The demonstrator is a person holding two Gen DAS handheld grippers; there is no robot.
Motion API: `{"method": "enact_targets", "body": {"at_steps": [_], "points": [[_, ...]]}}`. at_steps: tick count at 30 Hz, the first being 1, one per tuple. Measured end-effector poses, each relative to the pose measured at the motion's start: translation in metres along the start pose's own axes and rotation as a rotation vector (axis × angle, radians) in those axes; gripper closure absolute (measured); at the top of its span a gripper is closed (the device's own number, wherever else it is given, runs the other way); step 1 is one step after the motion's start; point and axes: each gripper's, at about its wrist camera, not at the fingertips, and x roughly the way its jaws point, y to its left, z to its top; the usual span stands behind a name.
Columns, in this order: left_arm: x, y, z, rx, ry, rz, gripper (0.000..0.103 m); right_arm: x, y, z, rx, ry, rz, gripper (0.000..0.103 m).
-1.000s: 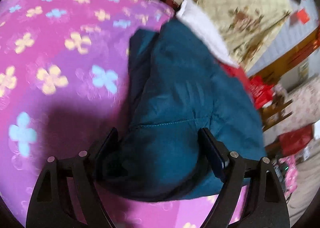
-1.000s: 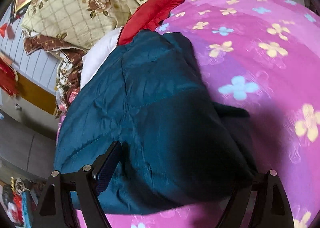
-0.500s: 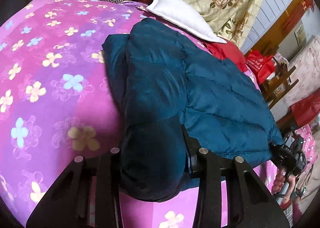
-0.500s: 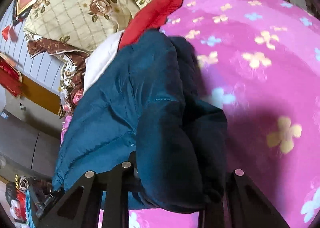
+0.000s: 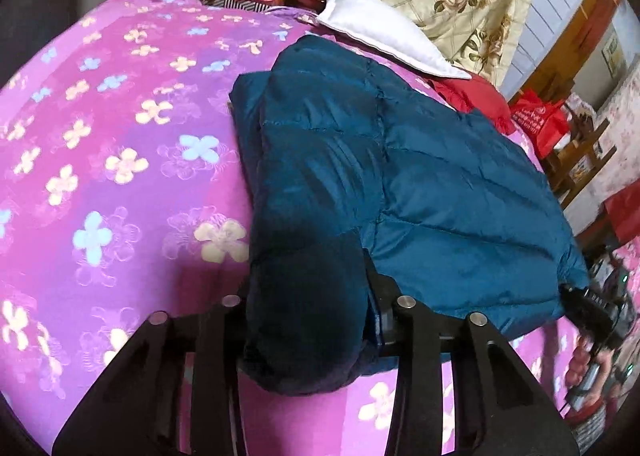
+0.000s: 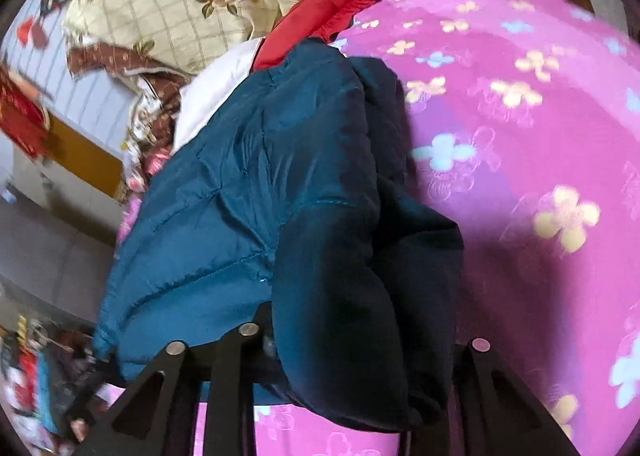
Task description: Fold large clothes
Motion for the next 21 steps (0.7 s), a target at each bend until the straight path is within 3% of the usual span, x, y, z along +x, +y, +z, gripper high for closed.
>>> {"method": "enact_targets", "body": {"at_steps": [3, 5, 8, 10, 13, 18, 21], "points": [[-0.016, 0.011, 0.001, -0.019, -0.026, -0.033, 0.057, -0.011, 0.007, 0.004, -0.039, -0.015, -0.076, 0.05], [-0.031, 0.026, 0.004, -0.06, -0.065, -0.059, 0.055, -0.027, 0.005, 0.004, -0.044, -0.054, -0.114, 0.045], [-0.048, 0.047, 0.008, -0.142, -0.116, -0.046, 0.05, -0.054, 0.0, 0.002, -0.041, -0.118, -0.175, 0.044], [-0.052, 0.049, 0.009, -0.152, -0.138, -0.009, 0.049, -0.08, 0.007, 0.0, -0.061, -0.23, -0.266, 0.044], [-0.047, 0.039, 0.01, -0.144, -0.133, -0.004, 0.049, -0.097, 0.037, 0.006, -0.148, -0.319, -0.301, 0.044], [-0.028, 0.008, 0.015, -0.082, -0.126, 0.005, 0.047, -0.055, 0.103, 0.023, -0.322, -0.234, -0.234, 0.044], [-0.008, -0.002, 0.018, -0.056, -0.117, 0.086, 0.041, -0.003, 0.123, 0.033, -0.334, -0.157, -0.224, 0.044]]}}
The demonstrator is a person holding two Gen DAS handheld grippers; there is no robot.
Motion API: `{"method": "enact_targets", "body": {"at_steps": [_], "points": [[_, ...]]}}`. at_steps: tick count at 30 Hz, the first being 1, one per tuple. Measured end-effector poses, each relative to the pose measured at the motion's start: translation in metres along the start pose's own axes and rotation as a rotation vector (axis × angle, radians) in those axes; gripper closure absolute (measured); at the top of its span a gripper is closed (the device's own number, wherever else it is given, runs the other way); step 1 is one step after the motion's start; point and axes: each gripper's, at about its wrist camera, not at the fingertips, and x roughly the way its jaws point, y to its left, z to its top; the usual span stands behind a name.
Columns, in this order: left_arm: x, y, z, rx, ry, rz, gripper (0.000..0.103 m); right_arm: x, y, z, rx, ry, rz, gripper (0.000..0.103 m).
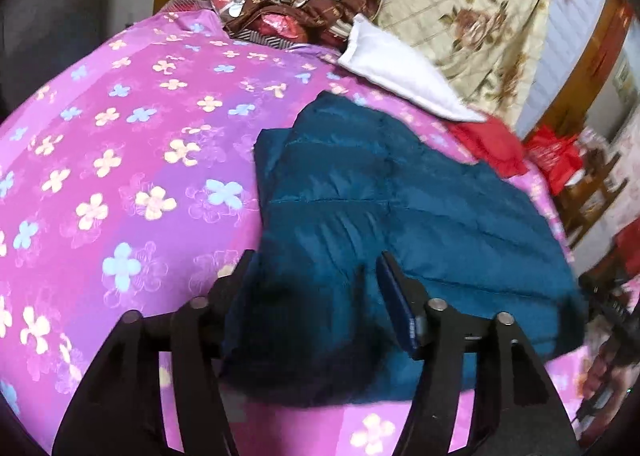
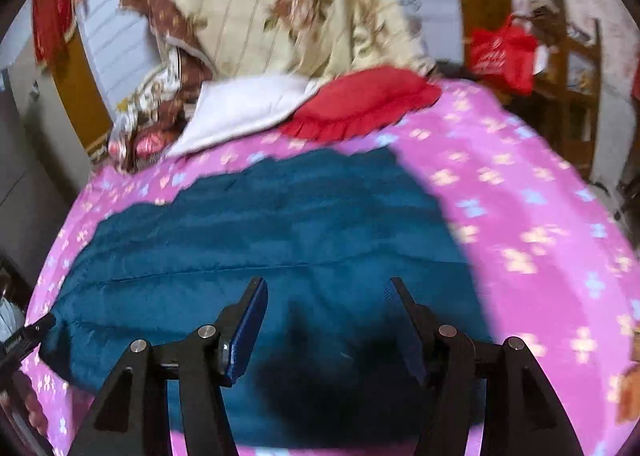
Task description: Fold large clothes
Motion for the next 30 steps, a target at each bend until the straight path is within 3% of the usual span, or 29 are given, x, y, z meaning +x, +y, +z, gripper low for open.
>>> {"method": "enact_targets", "body": {"at_steps": [2, 4, 7, 10, 15, 18, 21, 25, 28, 30], "points": [[0.022, -0.003, -0.003, 0.034, 0.047, 0.065, 0.041, 0.038, 0.01, -0.002, -0.001, 0.063, -0.002, 0.044], [0.04, -0.001, -0.005, 0.044, 0.088, 0.099, 0.031, 0.064, 0.015, -0.007, -0.004, 0.067, -0.021, 0.044], [0.041, 0.006, -0.003, 0.003, 0.095, 0.082, 0.028, 0.072, 0.022, -0.009, -0.038, 0.058, -0.069, 0.042], [0.023, 0.007, -0.001, -0.009, 0.058, 0.082, 0.029, 0.059, 0.015, 0.0, -0.043, 0.092, -0.046, 0.042], [-0.015, -0.012, -0.004, 0.044, -0.072, 0.105, 0.029, 0.012, -0.025, -0.004, 0.027, -0.003, -0.069, 0.042], [0.008, -0.021, -0.011, 0.11, 0.013, 0.133, 0.029, 0.013, -0.048, -0.015, 0.067, 0.018, -0.097, 0.042], [0.038, -0.021, -0.018, 0.146, 0.092, 0.183, 0.026, 0.031, -0.062, -0.027, 0.102, 0.1, -0.105, 0.042], [0.019, -0.014, -0.012, 0.108, 0.041, 0.126, 0.028, 0.019, -0.059, -0.024, 0.064, 0.091, -0.098, 0.042], [0.003, -0.005, -0.006, 0.074, -0.006, 0.119, 0.028, -0.002, -0.072, -0.024, 0.107, 0.034, -0.088, 0.042], [0.004, 0.003, -0.005, 0.048, 0.012, 0.079, 0.028, -0.005, -0.087, -0.029, 0.156, 0.029, -0.089, 0.042]]}}
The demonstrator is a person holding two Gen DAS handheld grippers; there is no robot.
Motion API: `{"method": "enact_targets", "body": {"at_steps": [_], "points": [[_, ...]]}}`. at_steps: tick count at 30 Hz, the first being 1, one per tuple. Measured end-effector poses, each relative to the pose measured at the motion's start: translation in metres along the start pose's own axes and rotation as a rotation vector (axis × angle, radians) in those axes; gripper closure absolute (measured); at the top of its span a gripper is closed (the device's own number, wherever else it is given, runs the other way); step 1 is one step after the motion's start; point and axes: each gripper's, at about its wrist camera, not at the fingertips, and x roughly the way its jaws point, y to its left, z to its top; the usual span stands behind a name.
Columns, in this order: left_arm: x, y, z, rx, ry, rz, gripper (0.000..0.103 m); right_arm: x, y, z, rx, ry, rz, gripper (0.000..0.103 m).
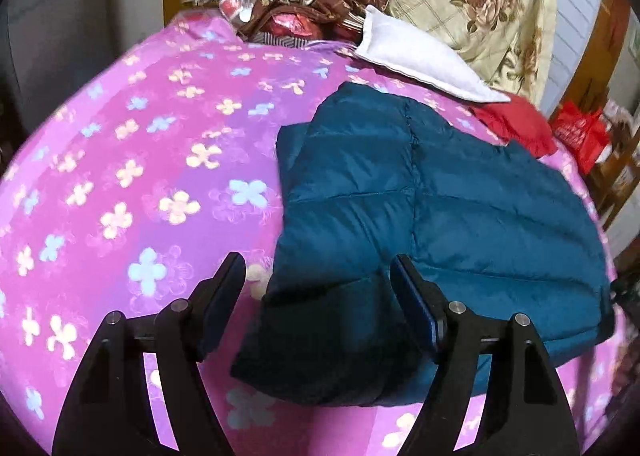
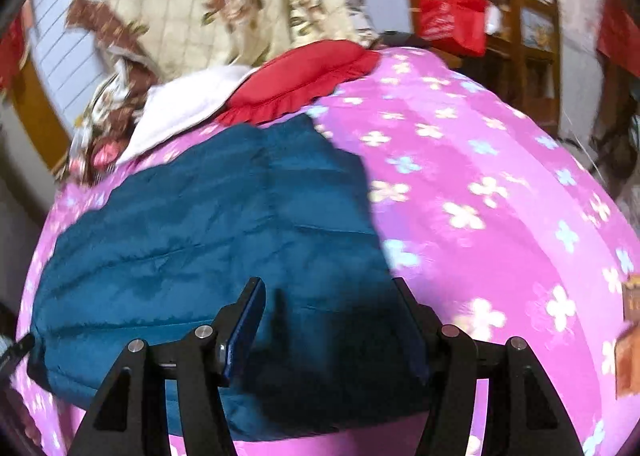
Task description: Fold large clothes
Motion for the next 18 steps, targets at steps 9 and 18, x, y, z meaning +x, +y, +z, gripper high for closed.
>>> {"method": "enact_targets", "body": {"at_steps": [9, 18], "points": [[0.029, 0.002, -0.015, 0.0, 0.142, -0.123, 0.032, 0.031, 0.006, -0.021, -0.061, 0.146, 0.045, 0.041], [-0.048, 0.001, -0.013, -0.004, -0.197, 0.134, 0.033, -0.023, 0.006, -0.034, -0.12, -0.022, -0.03, 0.041]]}}
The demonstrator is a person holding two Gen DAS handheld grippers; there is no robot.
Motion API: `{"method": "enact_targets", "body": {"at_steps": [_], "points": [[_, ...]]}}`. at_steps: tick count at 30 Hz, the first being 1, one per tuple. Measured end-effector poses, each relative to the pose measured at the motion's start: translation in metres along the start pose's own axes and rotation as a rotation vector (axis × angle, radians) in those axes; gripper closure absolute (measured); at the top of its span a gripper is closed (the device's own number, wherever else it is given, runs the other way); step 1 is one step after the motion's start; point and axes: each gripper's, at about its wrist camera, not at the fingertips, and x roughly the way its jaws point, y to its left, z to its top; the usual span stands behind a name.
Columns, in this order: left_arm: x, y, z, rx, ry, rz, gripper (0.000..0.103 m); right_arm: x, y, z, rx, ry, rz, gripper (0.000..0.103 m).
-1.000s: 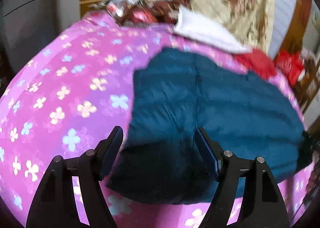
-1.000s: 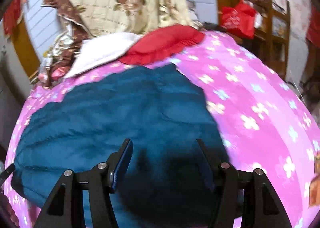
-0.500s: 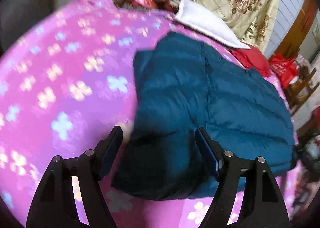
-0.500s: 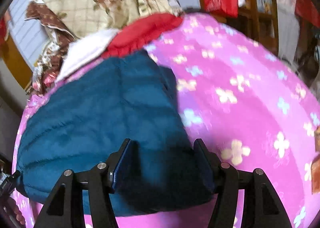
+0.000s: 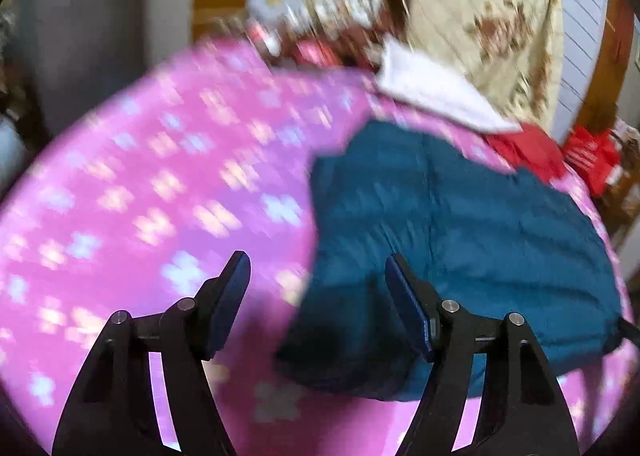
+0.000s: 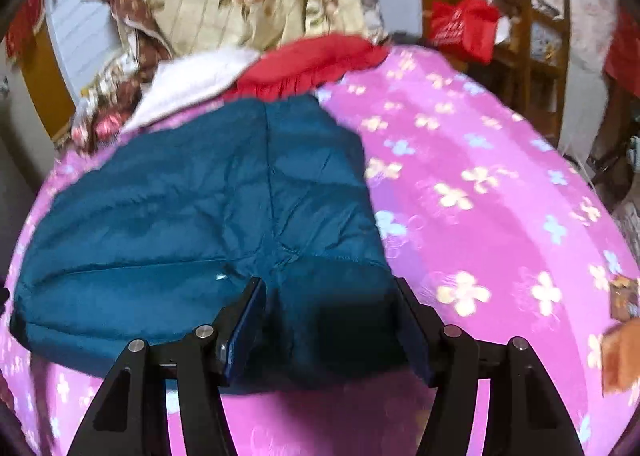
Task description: Fold large clothes
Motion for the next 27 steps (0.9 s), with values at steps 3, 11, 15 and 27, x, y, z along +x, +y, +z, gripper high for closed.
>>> {"method": "enact_targets", "body": {"at_steps": [3, 11, 15, 27], "points": [[-0.049, -0.002, -0.001, 0.049, -0.179, 0.111, 0.031, -0.035, 0.004, -0.017, -0.026, -0.062, 0.003, 0.041], [-0.16, -0.001, -0.043, 0.072, -0.312, 0.067, 0.021, -0.11, 0.021, -0.066, -0.03, -0.149, 0.071, 0.041], [-0.209, -0.01, -0.056, 0.046, -0.352, 0.042, 0.021, -0.138, 0.031, -0.079, -0.026, -0.175, 0.117, 0.041], [-0.308, -0.038, -0.078, 0.059, -0.429, 0.054, 0.009, -0.231, 0.054, -0.111, -0.129, -0.335, 0.12, 0.035]]}}
